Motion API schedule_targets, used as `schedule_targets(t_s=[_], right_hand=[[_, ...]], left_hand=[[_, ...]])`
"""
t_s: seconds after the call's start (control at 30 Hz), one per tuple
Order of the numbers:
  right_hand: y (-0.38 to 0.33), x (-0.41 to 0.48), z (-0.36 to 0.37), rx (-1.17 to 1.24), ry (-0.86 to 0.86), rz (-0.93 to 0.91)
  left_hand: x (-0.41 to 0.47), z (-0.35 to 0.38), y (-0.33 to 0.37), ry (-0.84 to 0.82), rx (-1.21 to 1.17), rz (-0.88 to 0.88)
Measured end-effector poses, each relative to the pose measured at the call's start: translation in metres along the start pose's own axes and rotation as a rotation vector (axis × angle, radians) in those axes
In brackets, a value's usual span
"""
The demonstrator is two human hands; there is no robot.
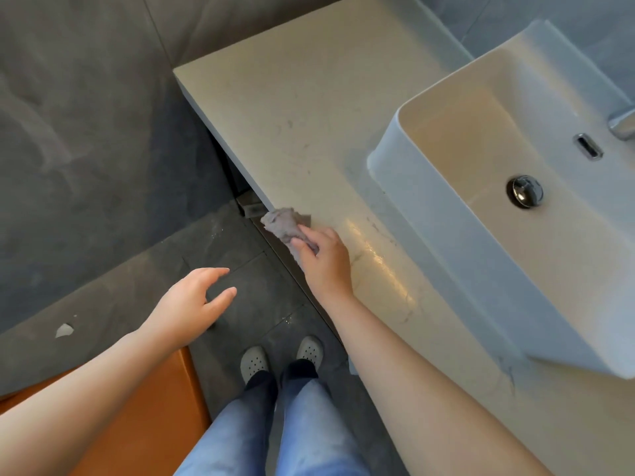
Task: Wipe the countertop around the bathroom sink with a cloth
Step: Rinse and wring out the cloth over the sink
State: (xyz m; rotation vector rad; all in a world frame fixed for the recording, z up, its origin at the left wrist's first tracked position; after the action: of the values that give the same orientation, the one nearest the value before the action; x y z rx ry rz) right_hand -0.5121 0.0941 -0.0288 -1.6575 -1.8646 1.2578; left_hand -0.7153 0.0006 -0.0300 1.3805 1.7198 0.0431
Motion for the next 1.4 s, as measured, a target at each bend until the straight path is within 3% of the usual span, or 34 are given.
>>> schedule_targets(t_s=[0.17,0.27,0.47,0.67,0.8,1.0,1.17,1.4], right_hand=[[-0.002,-0.062,-0.042,0.357,0.09,0.229],[-0.008,-0.09,-0.077,0.466,-0.036,0.309],[-0.055,-0.12,-0.141,0.563,-0.093,0.164],[-0.075,-0.128,-0.195,0.535,0.009,0.042],[-0.064,-0.124,-0.235,0.544,0.085,0.037],[-0.032,-0.106,-0.312,0.339,0.092,0.011],[0.004,-0.099,-0.347,0.358,0.211,-0.04],[0.024,-0.093,-0.372,0.596,0.667,-0.235]], left_hand=[[-0.008,-0.022,0.016,-0.005,-0.052,0.06],[-0.013,-0.035,0.047,-0.043,-0.189,0.136],[-0.02,-0.048,0.153,-0.25,-0.559,0.308],[-0.022,-0.049,0.255,-0.512,-0.837,0.355],[-0.011,-0.048,0.309,-0.606,-0.693,0.404],[0.021,-0.048,0.394,-0.753,-0.417,0.43],[0.045,-0.05,0.454,-0.671,-0.504,0.524],[0.075,-0.035,0.499,-0.949,-0.651,0.446]])
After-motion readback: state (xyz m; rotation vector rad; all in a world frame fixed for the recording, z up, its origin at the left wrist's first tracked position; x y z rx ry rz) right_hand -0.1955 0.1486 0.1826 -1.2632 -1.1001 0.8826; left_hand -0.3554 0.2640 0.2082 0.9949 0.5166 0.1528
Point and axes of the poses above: each hand's wrist, its own x-axis towards the middle knuckle, its own z-axis out of the palm, y = z × x, the point moved 5 cm from there along x, towards the middle knuckle, and after that the axes turned 12 degrees about -y, right-handed, at the moved point
